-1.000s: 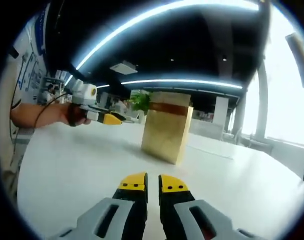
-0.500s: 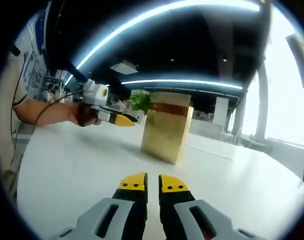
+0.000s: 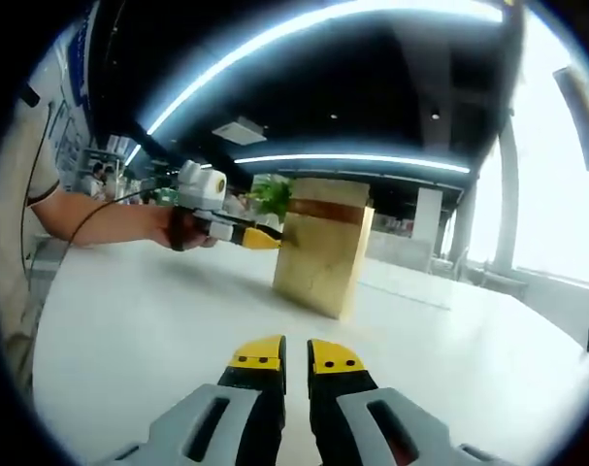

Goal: Extract single mask from mask box in order stack masks on table

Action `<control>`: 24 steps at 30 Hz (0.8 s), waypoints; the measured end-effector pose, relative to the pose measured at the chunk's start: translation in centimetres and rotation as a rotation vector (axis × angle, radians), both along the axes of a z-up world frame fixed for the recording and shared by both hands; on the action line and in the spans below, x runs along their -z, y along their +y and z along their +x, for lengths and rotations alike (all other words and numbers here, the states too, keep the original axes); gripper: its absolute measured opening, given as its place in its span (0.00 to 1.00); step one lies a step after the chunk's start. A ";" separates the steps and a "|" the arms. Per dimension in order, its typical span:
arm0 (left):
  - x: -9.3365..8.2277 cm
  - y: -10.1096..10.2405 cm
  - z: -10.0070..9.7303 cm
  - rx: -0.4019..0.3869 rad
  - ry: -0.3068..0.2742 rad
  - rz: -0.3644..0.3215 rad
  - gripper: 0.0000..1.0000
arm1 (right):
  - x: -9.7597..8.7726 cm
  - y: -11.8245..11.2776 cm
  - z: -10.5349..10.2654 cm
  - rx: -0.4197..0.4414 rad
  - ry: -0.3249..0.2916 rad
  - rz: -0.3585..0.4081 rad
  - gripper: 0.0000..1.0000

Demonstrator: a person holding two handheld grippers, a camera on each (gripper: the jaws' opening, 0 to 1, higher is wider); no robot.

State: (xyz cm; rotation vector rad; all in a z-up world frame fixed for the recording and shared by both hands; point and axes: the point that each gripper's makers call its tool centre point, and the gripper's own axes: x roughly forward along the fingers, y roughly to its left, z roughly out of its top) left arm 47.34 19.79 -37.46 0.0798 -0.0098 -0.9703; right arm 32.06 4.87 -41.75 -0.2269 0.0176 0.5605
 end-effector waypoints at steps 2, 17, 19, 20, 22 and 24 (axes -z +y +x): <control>0.0 -0.1 0.3 0.010 -0.002 -0.007 0.35 | 0.0 0.1 0.0 0.000 0.001 0.001 0.05; 0.5 -1.8 1.4 0.105 -0.007 -0.009 0.35 | -0.1 0.2 -0.1 -0.003 0.001 0.001 0.05; 0.5 -2.0 1.5 0.124 -0.006 -0.011 0.35 | -0.1 0.2 -0.1 -0.003 0.001 0.001 0.05; 0.5 -2.2 1.6 0.135 -0.006 -0.010 0.35 | -0.1 0.1 0.0 -0.002 0.001 0.001 0.05; 0.5 -2.7 1.4 0.145 -0.007 -0.007 0.35 | -0.1 0.1 0.0 -0.001 0.002 0.003 0.05; 0.6 -3.1 1.2 0.161 -0.007 -0.006 0.35 | -0.1 0.0 0.0 0.000 0.002 0.003 0.05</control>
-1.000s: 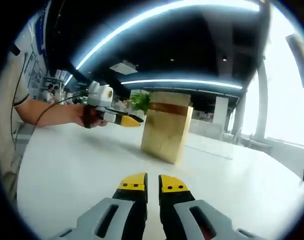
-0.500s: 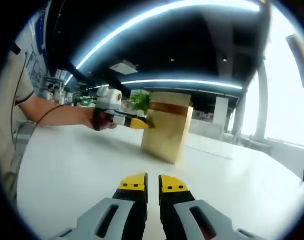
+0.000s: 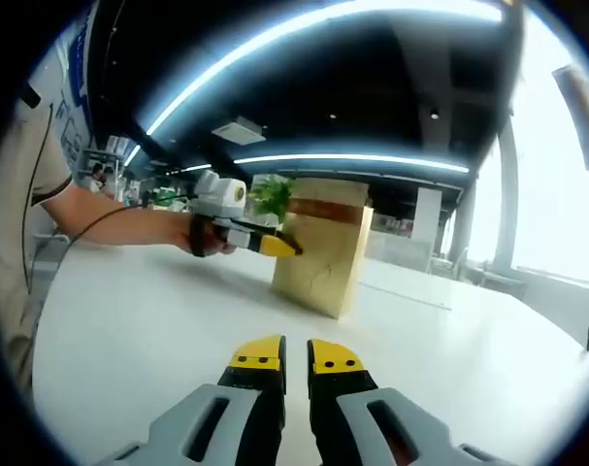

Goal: Extract single mask from mask box in order stack masks on table

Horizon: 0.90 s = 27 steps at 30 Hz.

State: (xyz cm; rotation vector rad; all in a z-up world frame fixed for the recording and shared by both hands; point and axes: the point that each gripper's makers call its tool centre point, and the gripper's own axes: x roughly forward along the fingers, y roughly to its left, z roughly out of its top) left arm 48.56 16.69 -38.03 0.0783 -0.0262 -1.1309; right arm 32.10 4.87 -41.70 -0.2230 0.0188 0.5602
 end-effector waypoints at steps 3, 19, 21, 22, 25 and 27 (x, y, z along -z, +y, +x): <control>0.1 -0.5 0.1 0.019 -0.002 0.002 0.36 | 0.0 -0.2 0.1 0.003 0.000 0.002 0.05; -0.5 -1.3 0.4 0.103 0.031 -0.027 0.32 | 0.0 -0.2 0.1 -0.001 0.000 0.006 0.05; -0.5 -1.4 0.1 0.102 0.038 -0.034 0.31 | 0.0 -0.2 0.1 -0.002 -0.001 0.004 0.05; -0.5 -1.4 0.0 0.102 0.039 -0.036 0.29 | 0.0 -0.2 0.1 -0.002 -0.001 0.003 0.05; -0.6 -1.4 -0.9 0.108 0.051 -0.043 0.25 | 0.0 -0.2 0.1 -0.002 -0.001 0.004 0.05; -0.6 -1.5 -1.5 0.107 0.051 -0.038 0.24 | 0.0 -0.3 0.2 -0.002 -0.002 0.005 0.05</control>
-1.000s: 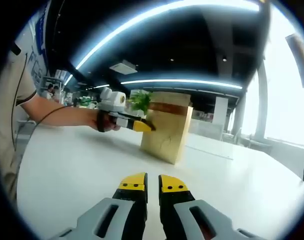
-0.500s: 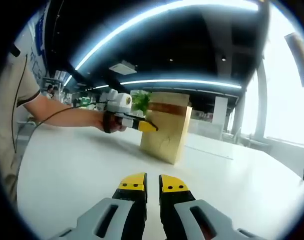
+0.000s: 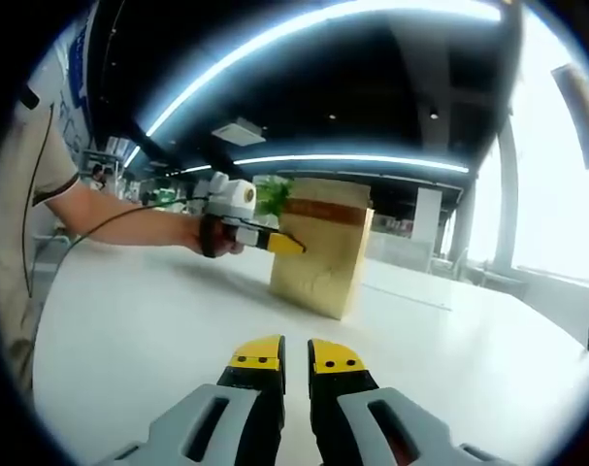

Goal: Extract single mask from mask box in order stack masks on table

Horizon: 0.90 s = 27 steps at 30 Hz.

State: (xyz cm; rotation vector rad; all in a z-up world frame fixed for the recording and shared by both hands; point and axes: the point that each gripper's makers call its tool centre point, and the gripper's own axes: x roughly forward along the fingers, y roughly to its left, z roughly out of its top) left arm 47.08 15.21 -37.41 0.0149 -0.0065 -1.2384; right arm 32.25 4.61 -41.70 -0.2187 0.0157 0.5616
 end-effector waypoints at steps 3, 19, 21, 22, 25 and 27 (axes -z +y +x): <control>0.0 0.1 -0.7 -0.003 0.005 0.005 0.22 | 0.0 -0.1 0.0 0.001 0.000 0.002 0.05; 0.0 2.3 -0.8 -0.087 -0.011 -0.002 0.18 | -0.8 -0.2 -0.1 -0.003 -0.022 0.043 0.00; 0.0 2.6 -1.0 -0.096 -0.011 -0.004 0.18 | -0.8 0.0 -0.2 -0.016 -0.022 0.042 0.00; 0.0 2.8 -1.2 -0.099 -0.010 -0.006 0.18 | -0.8 0.3 -0.4 -0.029 -0.020 0.045 0.00; -0.1 3.1 -1.7 -0.103 -0.007 -0.003 0.18 | -1.1 0.6 -0.6 -0.037 -0.032 0.037 0.00; 0.0 3.4 -1.8 -0.106 -0.008 0.005 0.19 | -1.2 0.3 -0.4 -0.023 -0.042 0.036 0.00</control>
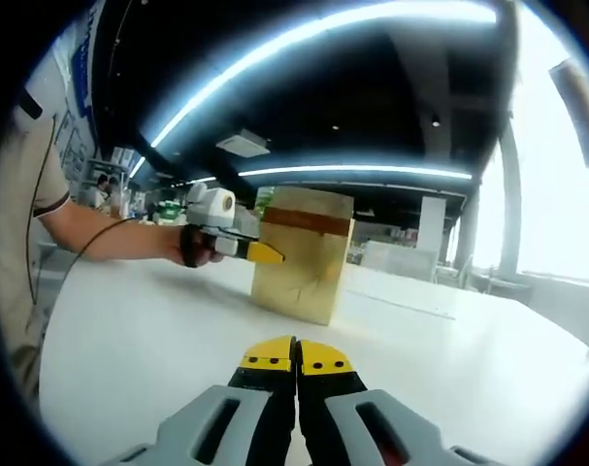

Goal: Extract single mask from mask box in order stack masks on table

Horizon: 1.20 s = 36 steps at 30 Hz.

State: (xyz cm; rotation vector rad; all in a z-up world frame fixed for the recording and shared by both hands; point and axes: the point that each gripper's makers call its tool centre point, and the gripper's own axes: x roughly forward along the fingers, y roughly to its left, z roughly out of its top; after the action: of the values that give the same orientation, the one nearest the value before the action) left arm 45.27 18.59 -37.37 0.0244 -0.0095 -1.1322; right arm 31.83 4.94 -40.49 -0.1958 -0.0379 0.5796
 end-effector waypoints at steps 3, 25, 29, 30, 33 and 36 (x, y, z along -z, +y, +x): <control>0.0 0.3 -0.8 -0.006 0.003 0.005 0.19 | -0.1 -0.1 0.0 0.006 -0.002 0.010 0.00; 0.5 2.3 -6.8 -0.086 0.030 0.039 0.18 | 0.2 0.4 -0.1 -0.010 -0.009 -0.037 0.00; 0.6 2.9 -7.8 -0.120 0.020 0.046 0.18 | 0.6 0.4 -0.1 -0.013 0.010 -0.038 0.00; 0.6 2.9 -8.0 -0.123 0.019 0.045 0.18 | 0.7 0.4 -0.2 -0.015 0.012 -0.040 0.00; 0.5 3.2 -8.6 -0.138 0.019 0.034 0.18 | 0.9 0.6 -0.2 -0.022 0.018 -0.044 0.00; 0.5 3.5 -9.4 -0.150 0.018 0.028 0.18 | 0.7 0.5 -0.1 -0.030 0.012 -0.035 0.00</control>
State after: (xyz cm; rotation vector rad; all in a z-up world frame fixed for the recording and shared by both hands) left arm 35.91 22.09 -37.86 0.0398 0.0238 -0.9824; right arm 31.73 5.43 -41.17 -0.2260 -0.0195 0.6118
